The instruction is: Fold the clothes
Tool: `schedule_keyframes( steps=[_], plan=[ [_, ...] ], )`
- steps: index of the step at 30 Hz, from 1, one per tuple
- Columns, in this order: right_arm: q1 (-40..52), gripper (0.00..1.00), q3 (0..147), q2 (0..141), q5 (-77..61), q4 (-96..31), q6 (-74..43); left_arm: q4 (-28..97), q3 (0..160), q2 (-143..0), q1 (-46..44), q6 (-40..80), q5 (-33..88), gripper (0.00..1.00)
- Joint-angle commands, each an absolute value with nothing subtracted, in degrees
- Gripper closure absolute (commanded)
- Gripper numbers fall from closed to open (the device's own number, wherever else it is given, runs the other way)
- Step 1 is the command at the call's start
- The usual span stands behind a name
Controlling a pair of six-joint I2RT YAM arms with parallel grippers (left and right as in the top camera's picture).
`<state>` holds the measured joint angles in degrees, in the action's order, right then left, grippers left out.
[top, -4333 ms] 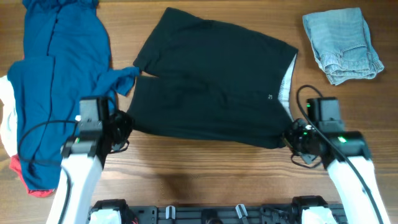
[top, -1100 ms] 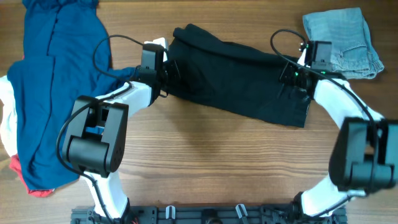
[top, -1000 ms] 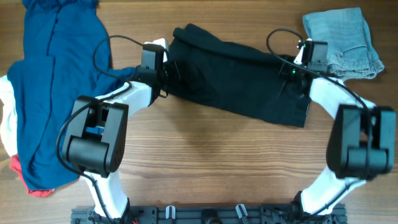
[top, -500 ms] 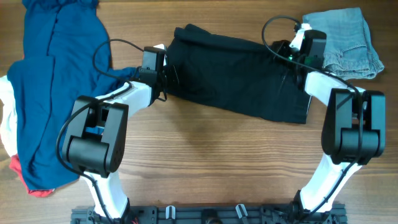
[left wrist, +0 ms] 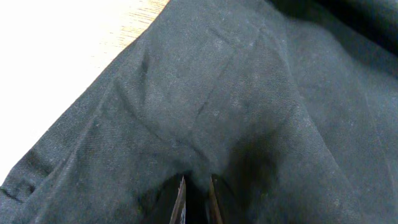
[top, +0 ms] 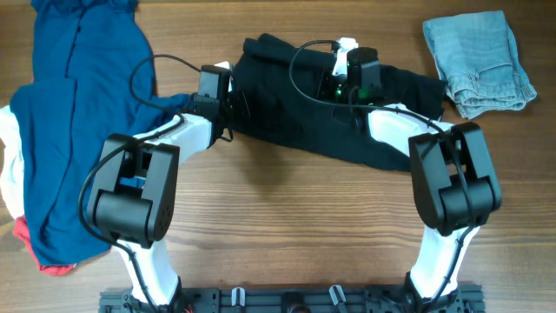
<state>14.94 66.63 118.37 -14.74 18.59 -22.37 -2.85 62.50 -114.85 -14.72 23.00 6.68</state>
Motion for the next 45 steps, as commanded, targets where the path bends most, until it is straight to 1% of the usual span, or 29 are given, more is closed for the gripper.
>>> schedule_keyframes(
  steps=[1, 8, 13, 15, 18, 20, 21, 24, 25, 26, 29, 31, 36, 38, 39, 41, 43, 44, 45],
  plan=[
    [14.28, 0.90, 67.81, 121.89, -9.32, 20.23, -21.50, -2.76, 62.65, -113.80, -14.85, 22.70, 5.48, 0.87],
    [13.56, 0.90, 72.64, 125.36, -7.01, 20.75, -22.17, -2.72, 62.65, -113.80, -14.85, 22.70, 5.50, 0.87],
    [9.67, 0.89, 80.99, 125.47, -2.57, 20.32, -24.45, -2.70, 62.65, -113.80, -14.85, 22.70, 5.48, 0.87],
    [6.13, 0.89, 87.61, 125.47, -4.27, 14.70, -25.36, -2.68, 62.65, -113.80, -14.85, 22.68, 5.23, 0.86],
    [4.25, 0.90, 92.18, 125.40, -11.35, 7.57, -25.21, -2.76, 62.65, -113.80, -14.83, 22.68, 2.74, 0.85],
    [3.95, 0.90, 95.07, 124.97, -16.56, -0.34, -24.12, -2.92, 62.65, -113.30, -14.37, 21.82, 1.50, 0.86],
    [4.14, 0.85, 95.94, 124.20, -19.68, -4.95, -22.74, -2.59, 62.65, -112.49, -13.89, 21.10, 1.85, 0.86],
    [5.58, 0.65, 96.07, 122.34, -23.57, -14.87, -22.00, -0.49, 62.65, -109.08, -12.16, 21.12, 1.85, 0.86],
    [6.39, 0.60, 96.05, 122.02, -24.40, -18.79, -21.76, 0.54, 62.65, -107.13, -11.29, 21.12, 1.85, 0.86],
    [7.14, 0.57, 96.05, 121.99, -25.02, -21.56, -20.88, 1.41, 62.65, -105.32, -10.52, 21.12, 1.85, 0.85],
    [10.37, 0.53, 96.05, 122.02, -25.15, -30.83, -17.98, 5.54, 62.65, -98.19, -7.27, 21.12, 1.85, 0.78],
    [12.49, 0.52, 96.05, 122.02, -25.21, -33.56, -17.02, 8.43, 62.65, -94.32, -4.97, 21.12, 1.85, 0.76],
    [19.44, 0.49, 95.90, 122.58, -21.98, -35.46, -13.87, 15.11, 62.65, -86.89, 2.04, 21.21, 1.96, 0.78],
    [22.85, 0.50, 95.83, 123.83, -20.16, -35.40, -13.50, 17.82, 62.65, -84.95, 3.68, 21.12, 2.72, 0.76],
    [23.90, 0.52, 95.74, 124.31, -19.09, -35.62, -13.47, 18.76, 62.65, -84.53, 3.73, 20.40, 2.72, 0.76],
    [26.06, 0.65, 95.20, 125.23, -18.44, -35.73, -13.67, 21.06, 62.65, -84.14, 3.53, 17.67, 2.72, 0.75],
    [27.70, 0.73, 95.07, 126.26, -18.41, -35.73, -13.63, 23.66, 62.65, -84.14, 3.55, 16.73, 2.72, 0.75],
    [28.67, 0.82, 95.07, 127.15, -17.93, -35.73, -13.54, 25.36, 62.65, -84.14, 3.55, 16.64, 2.72, 0.75],
    [29.19, 0.86, 95.07, 127.61, -17.63, -36.07, -13.52, 26.30, 62.65, -84.14, 3.55, 16.64, 2.72, 0.75]
  ],
)
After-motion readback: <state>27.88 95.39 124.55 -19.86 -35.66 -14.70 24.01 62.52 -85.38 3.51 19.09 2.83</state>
